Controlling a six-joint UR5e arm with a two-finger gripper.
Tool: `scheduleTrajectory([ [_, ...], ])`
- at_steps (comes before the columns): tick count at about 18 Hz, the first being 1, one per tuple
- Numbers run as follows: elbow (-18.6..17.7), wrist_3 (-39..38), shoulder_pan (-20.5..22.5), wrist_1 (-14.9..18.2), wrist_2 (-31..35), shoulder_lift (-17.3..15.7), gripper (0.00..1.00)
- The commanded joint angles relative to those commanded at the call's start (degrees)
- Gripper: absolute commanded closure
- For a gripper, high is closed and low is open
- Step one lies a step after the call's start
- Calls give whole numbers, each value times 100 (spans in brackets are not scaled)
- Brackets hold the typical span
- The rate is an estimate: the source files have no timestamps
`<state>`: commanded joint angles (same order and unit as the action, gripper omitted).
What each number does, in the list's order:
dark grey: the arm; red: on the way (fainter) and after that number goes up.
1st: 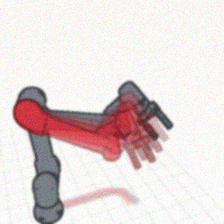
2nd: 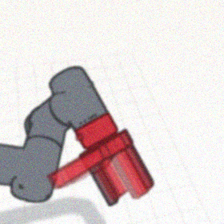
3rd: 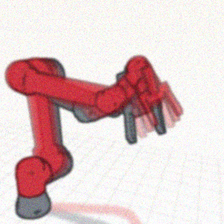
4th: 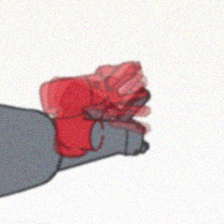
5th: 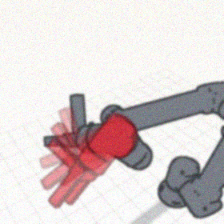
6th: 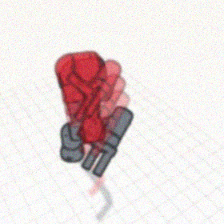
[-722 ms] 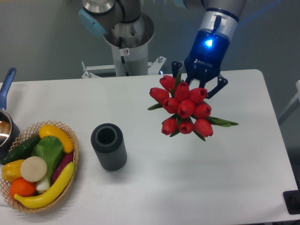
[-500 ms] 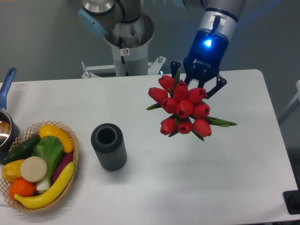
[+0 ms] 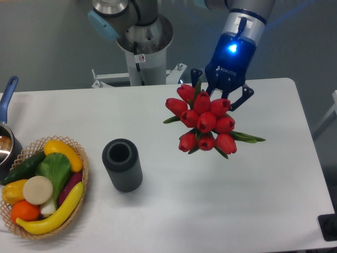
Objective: Insert the flowers into the vase
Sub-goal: 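Hold the red tulip bunch in the gripper and begin moving toward the vase, then carry the tulips over the dark grey vase, stems pointing down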
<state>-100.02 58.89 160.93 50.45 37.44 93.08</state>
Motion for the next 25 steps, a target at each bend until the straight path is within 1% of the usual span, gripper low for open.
scheduleTrajectory([
  [5,9,9,-26,-70,-17,52,66],
  [7,-44,35,-114,-167,-394,123,65],
  [11,-79,105,-132,-298,-1360,290,65],
  [13,-97,132,-158,-325,-1695,290,65],
  [15,-105,271,-289,-325,-2072,316,65],
  [21,-105,877,-860,-369,-2881,606,65],
  [25,-167,1054,-993,-369,-3225,624,65],
])
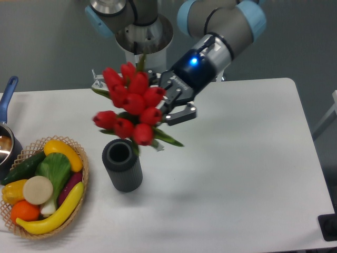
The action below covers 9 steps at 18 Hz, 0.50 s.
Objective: Insert the flowers into the vase
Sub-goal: 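Carry the tulips over the dark grey vase, stems pointing down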
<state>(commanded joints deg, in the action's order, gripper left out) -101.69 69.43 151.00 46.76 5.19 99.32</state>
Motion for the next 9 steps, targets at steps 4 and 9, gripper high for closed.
scheduleTrajectory([
  [4,-149,264,-132,0,-351,44,65],
  [9,-492,273,-167,-9,-484,26,65],
])
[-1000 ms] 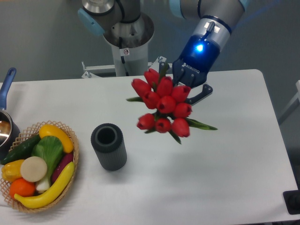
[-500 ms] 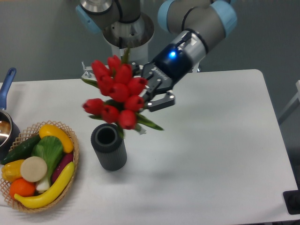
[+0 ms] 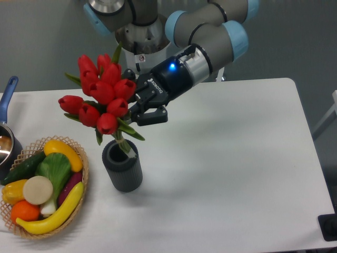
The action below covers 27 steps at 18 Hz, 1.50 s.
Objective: Insert the flowers into the vase
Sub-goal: 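Carry the tulips over the dark grey vase, stems pointing down, then lower the tulip stems into the vase opening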
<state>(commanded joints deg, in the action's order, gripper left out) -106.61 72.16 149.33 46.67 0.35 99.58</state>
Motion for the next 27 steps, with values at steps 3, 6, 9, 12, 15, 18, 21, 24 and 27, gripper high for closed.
scheduleTrajectory([
  [3,-79,0,-62,0,0,0,65],
  [6,-141,0,-79,0,0,0,65],
  [9,-281,0,-79,9,0,26,65],
  [12,-326,0,-97,9,0,131,65],
  [15,-378,0,-88,9,9,280,63],
  [18,-431,0,-79,9,17,412,63],
  [21,-484,9,-18,0,35,553,63],
  [24,-501,9,79,0,61,615,62],
  [27,-501,52,97,-26,79,773,62],
])
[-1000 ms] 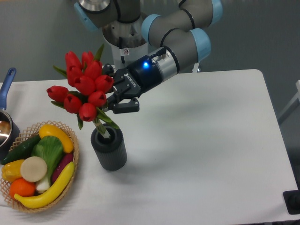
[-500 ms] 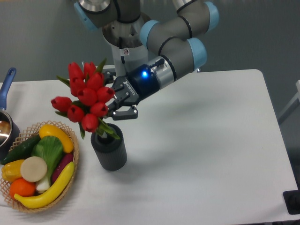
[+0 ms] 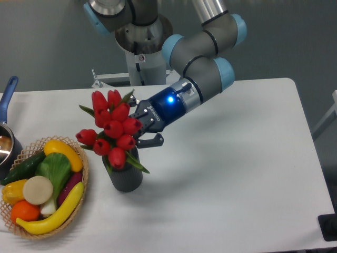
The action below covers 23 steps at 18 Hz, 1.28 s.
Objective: Insert the flowers into the vase
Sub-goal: 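Lower the tulip stems into the vase opening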
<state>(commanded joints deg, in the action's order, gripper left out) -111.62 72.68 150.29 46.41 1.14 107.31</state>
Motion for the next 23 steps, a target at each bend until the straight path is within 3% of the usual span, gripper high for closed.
scheduleTrajectory([
  [18,-272,176,-26,9,430,115,58],
  [20,-281,185,-26,0,518,115,50],
  [22,-307,176,-35,0,519,106,49],
  [23,-325,185,-26,0,519,106,39],
])
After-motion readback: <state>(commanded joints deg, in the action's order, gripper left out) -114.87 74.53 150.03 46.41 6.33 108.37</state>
